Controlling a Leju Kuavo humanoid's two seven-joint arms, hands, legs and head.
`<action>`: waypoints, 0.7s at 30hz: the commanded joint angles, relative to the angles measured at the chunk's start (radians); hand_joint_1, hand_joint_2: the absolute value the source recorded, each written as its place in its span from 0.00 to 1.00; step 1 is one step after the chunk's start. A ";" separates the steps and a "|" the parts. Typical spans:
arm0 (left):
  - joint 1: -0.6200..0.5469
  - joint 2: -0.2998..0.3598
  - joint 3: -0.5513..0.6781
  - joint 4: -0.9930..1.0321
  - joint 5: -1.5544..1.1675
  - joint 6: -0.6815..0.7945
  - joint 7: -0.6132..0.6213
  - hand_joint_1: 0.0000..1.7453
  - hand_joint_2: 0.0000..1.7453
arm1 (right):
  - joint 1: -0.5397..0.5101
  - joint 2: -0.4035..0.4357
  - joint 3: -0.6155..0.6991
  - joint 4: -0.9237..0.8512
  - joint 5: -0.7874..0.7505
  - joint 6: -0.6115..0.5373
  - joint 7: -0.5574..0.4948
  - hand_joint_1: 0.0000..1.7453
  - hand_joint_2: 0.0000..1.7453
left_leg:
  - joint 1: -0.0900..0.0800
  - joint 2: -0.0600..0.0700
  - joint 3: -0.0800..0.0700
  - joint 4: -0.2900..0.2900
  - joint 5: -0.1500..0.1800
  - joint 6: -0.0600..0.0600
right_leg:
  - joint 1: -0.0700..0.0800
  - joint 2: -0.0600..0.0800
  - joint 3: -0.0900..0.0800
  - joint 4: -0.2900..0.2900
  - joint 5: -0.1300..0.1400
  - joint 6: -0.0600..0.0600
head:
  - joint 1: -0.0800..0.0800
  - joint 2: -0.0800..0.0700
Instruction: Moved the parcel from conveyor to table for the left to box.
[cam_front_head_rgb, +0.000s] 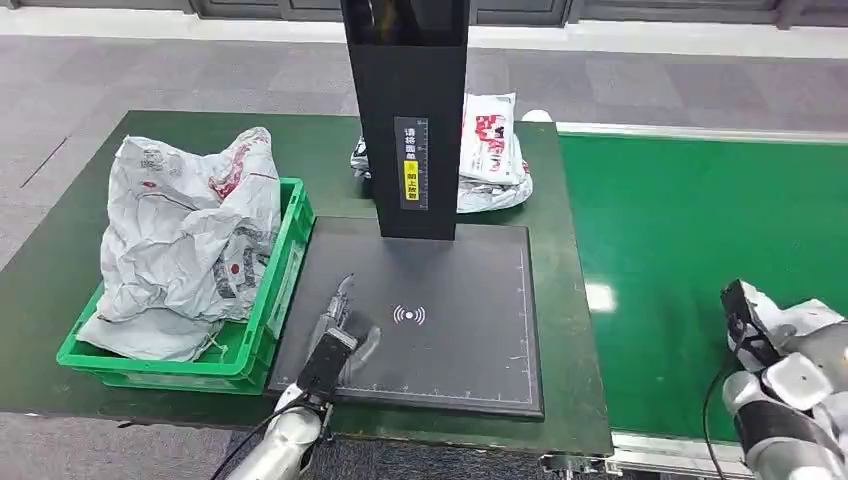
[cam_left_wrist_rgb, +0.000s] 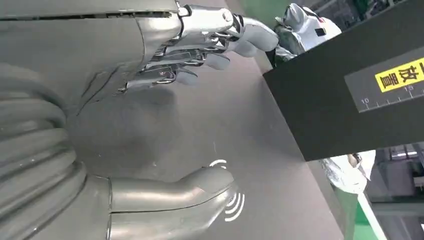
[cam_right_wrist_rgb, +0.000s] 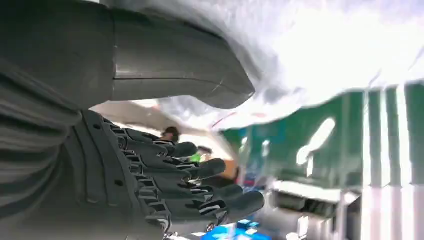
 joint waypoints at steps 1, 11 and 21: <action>0.024 0.014 0.051 -0.013 -0.019 -0.008 0.023 0.00 1.00 | -0.091 0.052 -0.014 0.116 -0.010 0.086 -0.040 0.00 1.00 | 0.001 0.003 0.002 -0.002 0.000 0.000 | 0.000 0.005 0.001 -0.002 0.002 0.000 | 0.000 0.000; 0.002 0.007 0.070 0.023 -0.053 -0.051 0.032 0.00 1.00 | -0.072 0.106 0.045 0.126 -0.128 0.481 -0.310 0.00 1.00 | 0.001 0.002 0.002 -0.002 0.001 0.000 | 0.001 0.004 0.001 -0.003 0.002 -0.001 | 0.000 0.000; -0.008 0.010 0.077 0.039 -0.027 -0.061 0.026 0.00 1.00 | -0.026 0.116 0.123 0.139 -0.153 0.557 -0.333 1.00 1.00 | 0.001 0.002 0.002 -0.002 0.002 0.000 | 0.001 0.004 0.002 -0.003 0.003 0.000 | 0.000 0.000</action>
